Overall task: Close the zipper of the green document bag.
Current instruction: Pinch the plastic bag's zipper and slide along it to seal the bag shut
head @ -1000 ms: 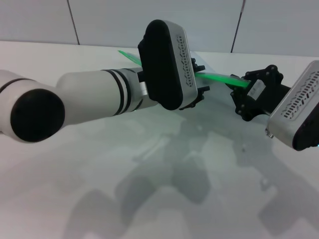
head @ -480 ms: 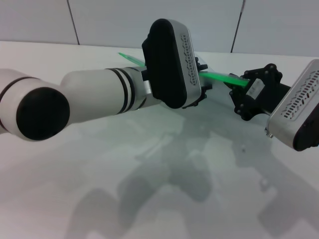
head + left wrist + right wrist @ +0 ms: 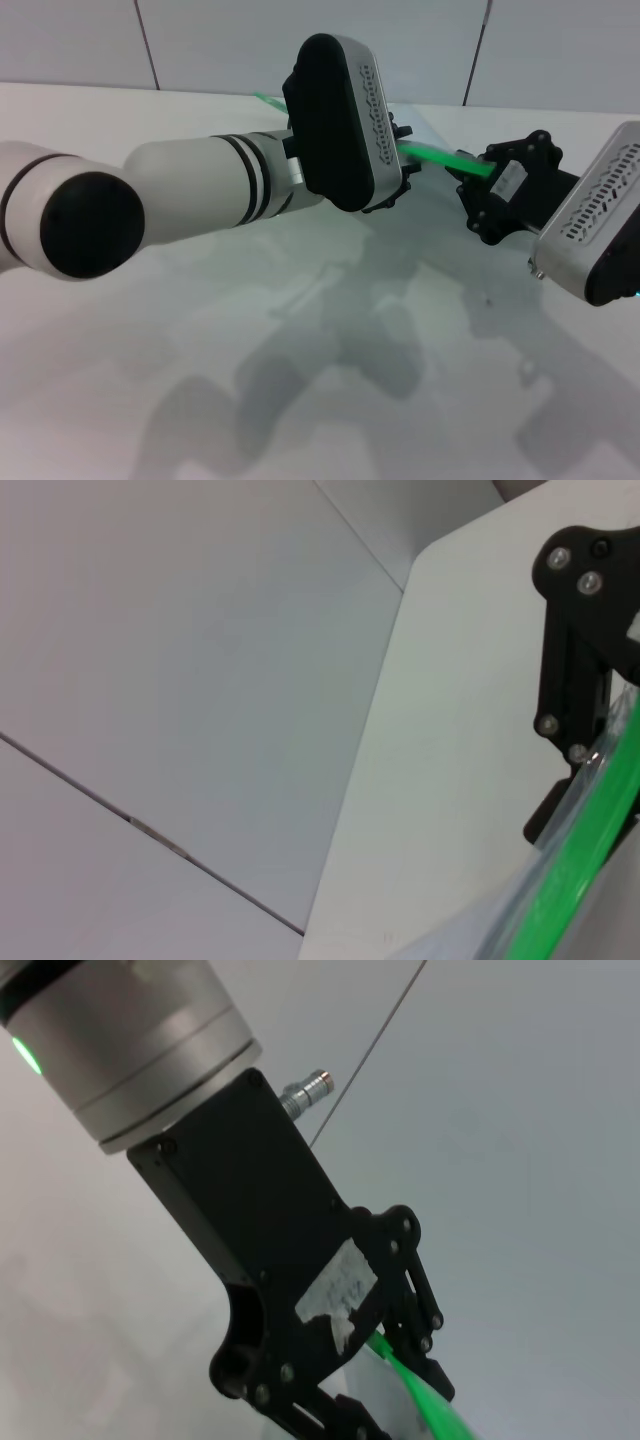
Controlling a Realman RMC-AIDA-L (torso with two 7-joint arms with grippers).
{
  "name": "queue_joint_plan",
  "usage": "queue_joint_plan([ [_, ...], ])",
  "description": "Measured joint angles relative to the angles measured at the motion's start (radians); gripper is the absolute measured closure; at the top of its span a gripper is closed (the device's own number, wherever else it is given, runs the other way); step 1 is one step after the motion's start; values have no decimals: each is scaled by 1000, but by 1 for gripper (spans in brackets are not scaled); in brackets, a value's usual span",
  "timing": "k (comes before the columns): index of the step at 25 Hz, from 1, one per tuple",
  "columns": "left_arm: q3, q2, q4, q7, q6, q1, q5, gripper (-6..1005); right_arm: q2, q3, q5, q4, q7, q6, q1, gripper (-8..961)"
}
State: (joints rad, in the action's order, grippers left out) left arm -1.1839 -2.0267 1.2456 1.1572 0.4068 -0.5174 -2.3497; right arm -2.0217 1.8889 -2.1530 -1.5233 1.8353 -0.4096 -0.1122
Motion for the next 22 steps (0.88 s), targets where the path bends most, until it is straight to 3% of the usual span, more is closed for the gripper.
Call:
queue_joint_plan([
  [22, 5, -5, -20, 3, -8, -15, 11, 689, 0, 4, -1, -7, 1, -14, -9, 904],
])
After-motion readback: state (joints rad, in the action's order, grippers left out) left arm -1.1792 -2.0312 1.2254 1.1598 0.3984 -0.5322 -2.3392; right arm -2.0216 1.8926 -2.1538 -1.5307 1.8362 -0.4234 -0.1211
